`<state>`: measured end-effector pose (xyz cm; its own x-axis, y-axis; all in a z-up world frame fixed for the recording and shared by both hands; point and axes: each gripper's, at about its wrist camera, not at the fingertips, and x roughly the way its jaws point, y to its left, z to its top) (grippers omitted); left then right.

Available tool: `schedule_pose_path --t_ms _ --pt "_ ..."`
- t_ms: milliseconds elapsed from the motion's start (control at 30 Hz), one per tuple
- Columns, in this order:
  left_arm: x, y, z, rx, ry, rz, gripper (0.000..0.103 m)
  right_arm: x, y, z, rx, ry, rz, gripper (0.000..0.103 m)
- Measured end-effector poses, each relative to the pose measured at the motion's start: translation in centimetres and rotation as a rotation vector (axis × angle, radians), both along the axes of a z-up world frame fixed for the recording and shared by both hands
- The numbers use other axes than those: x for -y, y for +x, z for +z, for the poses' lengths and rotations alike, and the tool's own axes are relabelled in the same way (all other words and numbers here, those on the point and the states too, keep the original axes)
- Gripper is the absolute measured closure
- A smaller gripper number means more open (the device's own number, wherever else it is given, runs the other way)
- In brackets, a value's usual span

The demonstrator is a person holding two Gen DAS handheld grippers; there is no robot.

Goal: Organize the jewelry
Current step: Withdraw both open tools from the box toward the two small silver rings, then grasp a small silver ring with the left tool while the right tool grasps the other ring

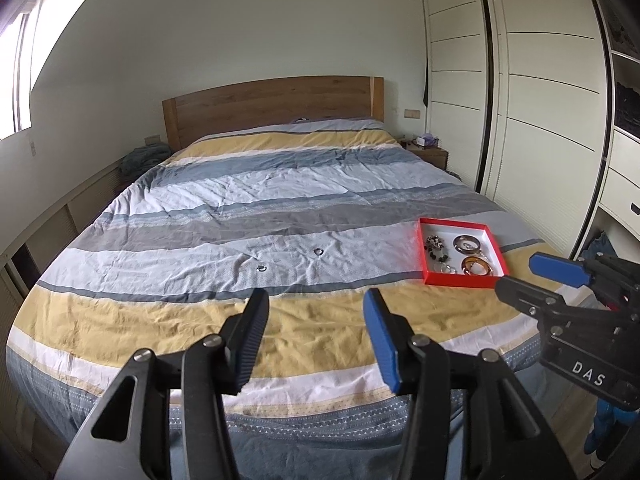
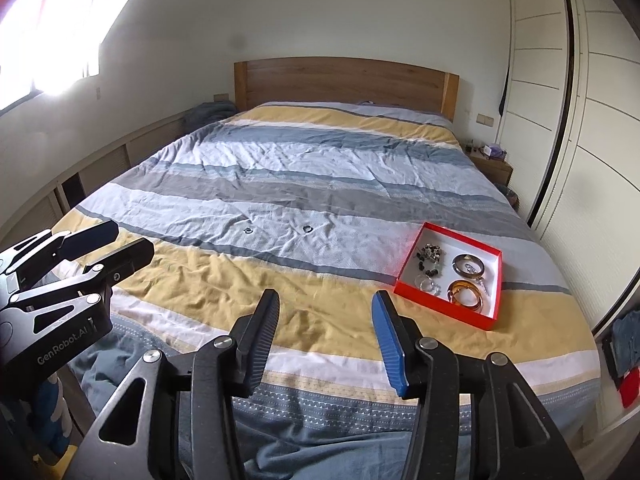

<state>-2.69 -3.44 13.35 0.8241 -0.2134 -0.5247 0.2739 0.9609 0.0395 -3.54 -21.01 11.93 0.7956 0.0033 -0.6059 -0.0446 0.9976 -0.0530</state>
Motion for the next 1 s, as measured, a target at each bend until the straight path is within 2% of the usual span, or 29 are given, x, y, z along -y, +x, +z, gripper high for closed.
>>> schedule_pose_path --t_ms 367,433,733,1000 --pt "-1.9 -0.6 0.4 0.011 -0.006 0.064 0.056 -1.6 0.1 0.4 0.02 -0.004 0.056 0.053" --pt "-2.0 -0.8 0.4 0.014 0.001 0.073 0.056 -1.8 0.0 0.4 0.024 0.003 0.068 0.051" --pt "-1.7 -0.8 0.1 0.015 0.028 0.089 0.055 -1.4 -0.2 -0.1 0.023 0.031 0.065 0.05" --pt "-2.4 1.4 -1.6 -0.03 0.027 0.119 0.055 -1.5 1.5 -1.3 -0.005 0.042 0.062 0.05"
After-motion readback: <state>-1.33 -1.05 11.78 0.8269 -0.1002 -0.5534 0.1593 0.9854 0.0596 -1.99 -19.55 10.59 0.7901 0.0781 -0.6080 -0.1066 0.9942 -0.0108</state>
